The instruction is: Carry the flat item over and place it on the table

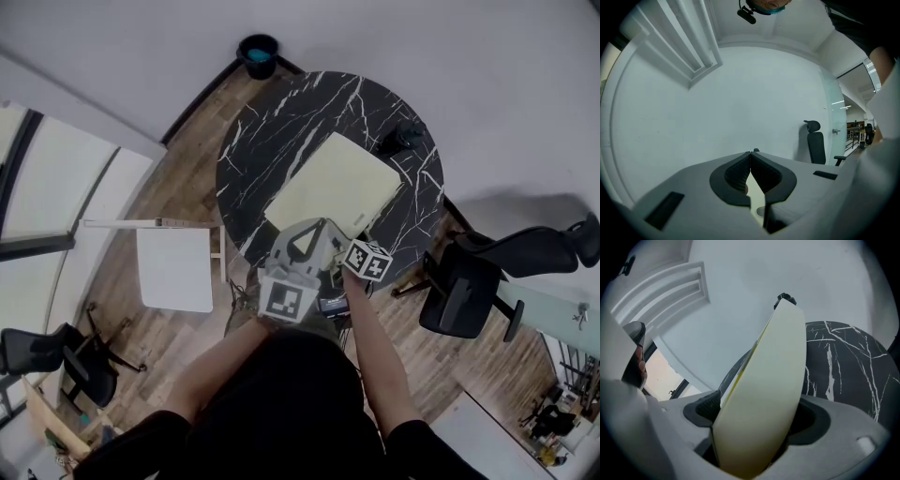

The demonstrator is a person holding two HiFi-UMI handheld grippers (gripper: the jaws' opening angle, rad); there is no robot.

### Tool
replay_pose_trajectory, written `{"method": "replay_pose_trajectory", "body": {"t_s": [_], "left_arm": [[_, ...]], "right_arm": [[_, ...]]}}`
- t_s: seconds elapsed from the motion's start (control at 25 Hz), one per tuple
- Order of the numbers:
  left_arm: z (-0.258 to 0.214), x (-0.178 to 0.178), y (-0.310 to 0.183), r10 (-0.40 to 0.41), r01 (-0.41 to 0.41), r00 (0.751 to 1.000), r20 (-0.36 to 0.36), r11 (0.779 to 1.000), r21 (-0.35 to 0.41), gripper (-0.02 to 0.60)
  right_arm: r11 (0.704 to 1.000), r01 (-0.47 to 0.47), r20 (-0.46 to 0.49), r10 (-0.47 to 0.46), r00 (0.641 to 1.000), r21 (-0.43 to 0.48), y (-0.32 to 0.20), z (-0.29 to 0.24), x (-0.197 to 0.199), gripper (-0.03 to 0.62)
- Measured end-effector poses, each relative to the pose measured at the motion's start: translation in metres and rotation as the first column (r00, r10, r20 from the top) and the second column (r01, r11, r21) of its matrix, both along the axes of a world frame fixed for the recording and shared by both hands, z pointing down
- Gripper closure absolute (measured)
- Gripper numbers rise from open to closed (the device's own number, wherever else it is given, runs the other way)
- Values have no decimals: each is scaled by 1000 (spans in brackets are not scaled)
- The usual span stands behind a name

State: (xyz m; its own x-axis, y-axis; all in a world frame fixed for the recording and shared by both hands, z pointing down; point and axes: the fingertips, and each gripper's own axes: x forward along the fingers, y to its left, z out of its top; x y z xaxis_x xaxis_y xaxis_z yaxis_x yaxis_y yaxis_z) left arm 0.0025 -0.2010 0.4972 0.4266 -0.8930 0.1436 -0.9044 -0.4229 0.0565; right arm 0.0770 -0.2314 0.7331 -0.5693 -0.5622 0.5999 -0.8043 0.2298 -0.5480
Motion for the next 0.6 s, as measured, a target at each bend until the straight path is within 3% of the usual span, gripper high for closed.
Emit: {"method": "replay_pose_trajectory", "body": {"t_s": [0.44,0.52,0.6], "left_arm": [[0,0,-5,-2,2,1000,10,1000,9,580],[0,-1,-6,-5,5,1000,10,1000,13,580],[0,-2,-6,-7,7,1000,10,1000,23,580]], "right_arm": [[996,-35,-232,52,971,77,-8,1,4,87],[994,6,-338,33,941,113,-8,2,9,86],[981,121,-443,-41,896,153,-5,2,5,88]]}}
